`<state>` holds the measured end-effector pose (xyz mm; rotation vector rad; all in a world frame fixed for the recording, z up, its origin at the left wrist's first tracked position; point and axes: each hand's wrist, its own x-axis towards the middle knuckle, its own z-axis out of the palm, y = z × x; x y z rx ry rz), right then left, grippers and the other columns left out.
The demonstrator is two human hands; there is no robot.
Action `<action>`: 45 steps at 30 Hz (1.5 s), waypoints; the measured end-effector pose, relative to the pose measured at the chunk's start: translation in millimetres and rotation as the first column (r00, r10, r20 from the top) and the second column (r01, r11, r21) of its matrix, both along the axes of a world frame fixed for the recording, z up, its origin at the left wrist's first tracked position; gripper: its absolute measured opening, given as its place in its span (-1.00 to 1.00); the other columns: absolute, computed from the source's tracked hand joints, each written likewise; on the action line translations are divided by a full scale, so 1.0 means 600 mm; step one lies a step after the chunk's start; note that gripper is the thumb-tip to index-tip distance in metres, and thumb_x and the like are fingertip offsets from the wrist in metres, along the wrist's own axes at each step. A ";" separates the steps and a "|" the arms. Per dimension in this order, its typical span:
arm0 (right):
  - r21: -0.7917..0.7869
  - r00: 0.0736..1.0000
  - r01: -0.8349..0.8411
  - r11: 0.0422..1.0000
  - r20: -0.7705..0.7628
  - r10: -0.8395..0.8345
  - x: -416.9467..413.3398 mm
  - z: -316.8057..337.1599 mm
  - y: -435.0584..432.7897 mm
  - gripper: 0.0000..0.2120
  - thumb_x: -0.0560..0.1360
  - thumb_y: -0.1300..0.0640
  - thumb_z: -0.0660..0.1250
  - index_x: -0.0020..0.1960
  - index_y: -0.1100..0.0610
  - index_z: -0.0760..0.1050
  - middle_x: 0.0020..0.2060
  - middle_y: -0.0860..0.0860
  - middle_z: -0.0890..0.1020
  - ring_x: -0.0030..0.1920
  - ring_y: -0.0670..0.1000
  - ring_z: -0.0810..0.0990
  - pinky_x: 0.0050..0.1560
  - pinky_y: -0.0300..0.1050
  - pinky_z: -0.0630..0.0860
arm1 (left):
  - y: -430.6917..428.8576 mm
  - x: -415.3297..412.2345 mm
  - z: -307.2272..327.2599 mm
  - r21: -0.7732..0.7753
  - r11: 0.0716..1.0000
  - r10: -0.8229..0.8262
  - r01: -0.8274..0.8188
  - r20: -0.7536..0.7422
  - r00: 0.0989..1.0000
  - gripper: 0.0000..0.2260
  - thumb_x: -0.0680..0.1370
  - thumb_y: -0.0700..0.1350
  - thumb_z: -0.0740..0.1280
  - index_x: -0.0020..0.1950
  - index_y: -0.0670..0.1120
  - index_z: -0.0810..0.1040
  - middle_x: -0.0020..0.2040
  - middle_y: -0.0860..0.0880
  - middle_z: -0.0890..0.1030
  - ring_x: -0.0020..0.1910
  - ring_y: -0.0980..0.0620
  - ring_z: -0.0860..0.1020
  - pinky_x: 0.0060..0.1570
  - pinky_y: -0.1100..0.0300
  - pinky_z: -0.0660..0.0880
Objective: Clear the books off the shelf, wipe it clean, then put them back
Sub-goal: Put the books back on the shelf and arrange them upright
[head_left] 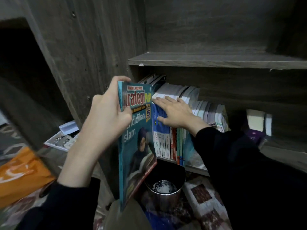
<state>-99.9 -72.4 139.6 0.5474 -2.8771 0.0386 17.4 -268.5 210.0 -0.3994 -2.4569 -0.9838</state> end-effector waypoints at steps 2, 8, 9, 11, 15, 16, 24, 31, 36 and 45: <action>0.004 0.999 0.009 1.000 -0.034 -0.009 0.004 -0.002 0.001 -0.35 0.56 -0.11 0.19 0.55 -0.06 -0.02 0.54 -0.07 0.12 0.52 0.01 0.08 0.46 0.11 0.06 | -0.002 -0.002 -0.002 0.005 1.000 0.011 -0.011 -0.020 1.000 -0.53 0.47 -0.28 0.30 0.26 0.16 0.34 -0.14 0.16 0.56 0.02 -0.08 0.53 0.06 0.05 0.51; -0.020 0.997 0.015 1.000 -0.074 -0.017 0.013 -0.004 0.011 -0.38 0.56 -0.11 0.20 0.54 -0.06 0.04 0.52 -0.08 0.18 0.52 0.02 0.11 0.45 0.10 0.09 | 0.000 0.000 0.002 -0.002 1.000 0.008 -0.008 -0.054 0.999 -0.54 0.47 -0.29 0.32 0.25 0.15 0.37 -0.15 0.18 0.57 -0.04 -0.01 0.56 0.00 0.12 0.51; -0.019 0.997 0.016 1.000 -0.077 -0.017 0.014 -0.004 0.011 -0.38 0.56 -0.11 0.20 0.54 -0.06 0.04 0.52 -0.08 0.18 0.51 0.02 0.12 0.45 0.10 0.10 | 0.000 0.000 0.003 0.000 1.000 0.002 -0.002 -0.053 0.999 -0.54 0.47 -0.28 0.32 0.24 0.15 0.36 -0.14 0.18 0.57 -0.03 -0.01 0.56 0.01 0.09 0.53; -0.009 0.996 0.014 1.000 -0.085 -0.015 0.015 -0.005 0.014 -0.38 0.56 -0.12 0.20 0.53 -0.06 0.05 0.51 -0.08 0.19 0.51 0.02 0.12 0.44 0.10 0.11 | 0.002 -0.001 0.006 0.004 1.000 -0.008 0.009 -0.052 0.999 -0.54 0.48 -0.28 0.32 0.24 0.16 0.36 -0.12 0.18 0.57 -0.03 0.00 0.57 0.00 0.07 0.56; -0.014 0.995 0.009 1.000 -0.099 -0.011 0.019 -0.005 0.022 -0.39 0.55 -0.13 0.21 0.52 -0.06 0.08 0.50 -0.08 0.21 0.50 0.02 0.14 0.42 0.08 0.12 | 0.003 -0.010 0.012 -0.019 0.999 -0.031 0.030 -0.042 0.999 -0.55 0.50 -0.28 0.32 0.25 0.15 0.36 -0.12 0.18 0.57 -0.06 0.13 0.56 -0.17 0.32 0.52; -0.011 0.994 0.008 1.000 -0.107 -0.009 0.020 -0.006 0.024 -0.40 0.55 -0.14 0.21 0.52 -0.06 0.09 0.50 -0.08 0.22 0.50 0.02 0.15 0.41 0.08 0.13 | 0.002 -0.013 0.013 -0.027 0.999 -0.037 0.036 -0.036 0.999 -0.56 0.50 -0.28 0.32 0.25 0.15 0.35 -0.12 0.17 0.57 -0.06 0.14 0.56 -0.21 0.35 0.52; 0.009 0.991 0.006 1.000 -0.130 -0.005 0.026 -0.011 0.040 -0.40 0.54 -0.18 0.21 0.50 -0.06 0.12 0.47 -0.08 0.28 0.48 0.01 0.19 0.36 0.06 0.18 | 0.022 -0.043 0.019 -0.075 0.996 -0.060 0.054 -0.089 0.994 -0.56 0.48 -0.30 0.30 0.26 0.08 0.37 -0.18 0.21 0.50 -0.10 0.09 0.55 -0.21 0.31 0.46; 0.010 0.990 0.003 1.000 -0.139 -0.001 0.024 -0.012 0.041 -0.40 0.53 -0.19 0.21 0.49 -0.07 0.13 0.47 -0.09 0.28 0.48 -0.01 0.20 0.35 0.03 0.18 | 0.059 -0.098 -0.002 -0.044 0.998 -0.049 0.042 -0.164 0.985 -0.52 0.51 -0.29 0.25 0.35 0.11 0.29 0.07 0.03 0.55 0.06 0.03 0.41 0.02 0.16 0.39; -0.001 0.990 -0.002 1.000 -0.142 0.002 0.023 -0.012 0.040 -0.40 0.53 -0.19 0.22 0.49 -0.06 0.14 0.47 -0.09 0.27 0.48 -0.01 0.20 0.36 0.05 0.18 | 0.089 -0.131 -0.102 0.115 0.988 -0.078 0.102 -0.199 0.977 -0.50 0.54 -0.33 0.25 0.40 0.05 0.28 0.03 -0.06 0.61 -0.18 0.03 0.60 -0.16 0.08 0.62; 0.002 0.984 -0.022 1.000 -0.179 0.022 0.023 -0.013 0.041 -0.42 0.52 -0.18 0.22 0.47 -0.04 0.18 0.44 -0.08 0.32 0.42 -0.03 0.27 0.31 0.04 0.22 | 0.123 -0.166 -0.216 0.015 0.999 0.044 -0.045 0.026 0.999 -0.43 0.60 -0.13 0.26 0.52 0.15 0.08 -0.37 -0.02 0.49 -0.44 0.02 0.47 -0.33 0.04 0.54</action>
